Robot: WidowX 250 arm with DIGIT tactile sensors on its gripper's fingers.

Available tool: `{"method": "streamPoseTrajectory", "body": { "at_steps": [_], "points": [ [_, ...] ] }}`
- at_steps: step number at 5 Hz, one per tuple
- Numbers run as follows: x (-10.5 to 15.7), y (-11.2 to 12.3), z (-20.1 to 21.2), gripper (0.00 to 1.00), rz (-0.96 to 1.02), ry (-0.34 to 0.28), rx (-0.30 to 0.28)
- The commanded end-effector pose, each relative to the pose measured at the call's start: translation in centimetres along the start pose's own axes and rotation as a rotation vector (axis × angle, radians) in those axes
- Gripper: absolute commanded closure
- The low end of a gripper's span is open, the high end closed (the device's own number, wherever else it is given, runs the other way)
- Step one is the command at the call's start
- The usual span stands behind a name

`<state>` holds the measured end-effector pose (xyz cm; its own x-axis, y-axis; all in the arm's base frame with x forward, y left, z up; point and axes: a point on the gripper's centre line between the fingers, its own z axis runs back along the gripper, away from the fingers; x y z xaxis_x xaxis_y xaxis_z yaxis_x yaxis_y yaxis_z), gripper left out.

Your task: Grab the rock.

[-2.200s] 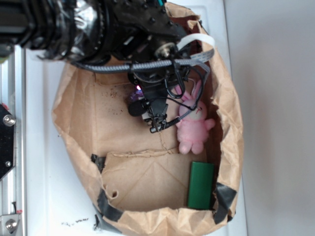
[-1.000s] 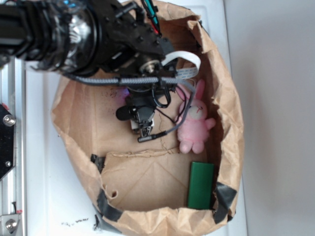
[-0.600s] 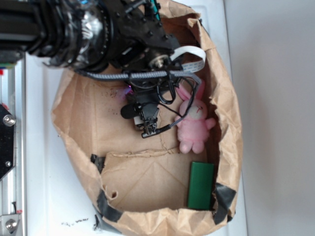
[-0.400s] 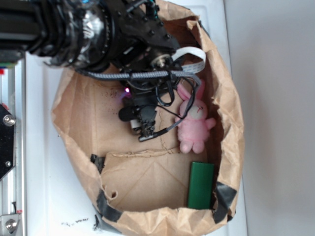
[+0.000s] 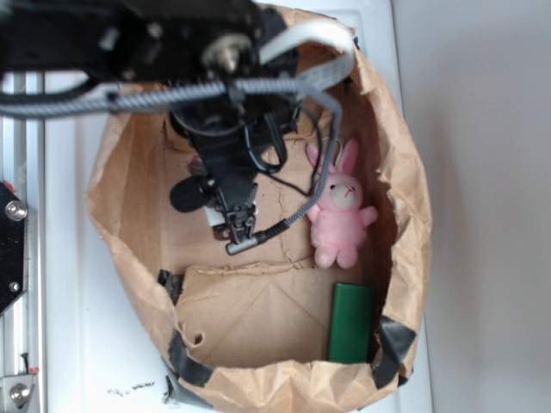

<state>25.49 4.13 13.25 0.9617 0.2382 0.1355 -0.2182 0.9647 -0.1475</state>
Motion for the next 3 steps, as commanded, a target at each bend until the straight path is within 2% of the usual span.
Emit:
{"method": "streamPoseTrajectory", "body": {
  "at_steps": [1, 2, 3],
  "points": [
    [0.9, -3.8, 6.5, 1.00, -0.011, -0.120, -0.003],
    [0.7, -5.2, 6.9, 1.00, -0.050, -0.131, 0.015],
    [0.5, -5.6, 7.4, 1.00, -0.076, -0.133, 0.016]
  ]
}}
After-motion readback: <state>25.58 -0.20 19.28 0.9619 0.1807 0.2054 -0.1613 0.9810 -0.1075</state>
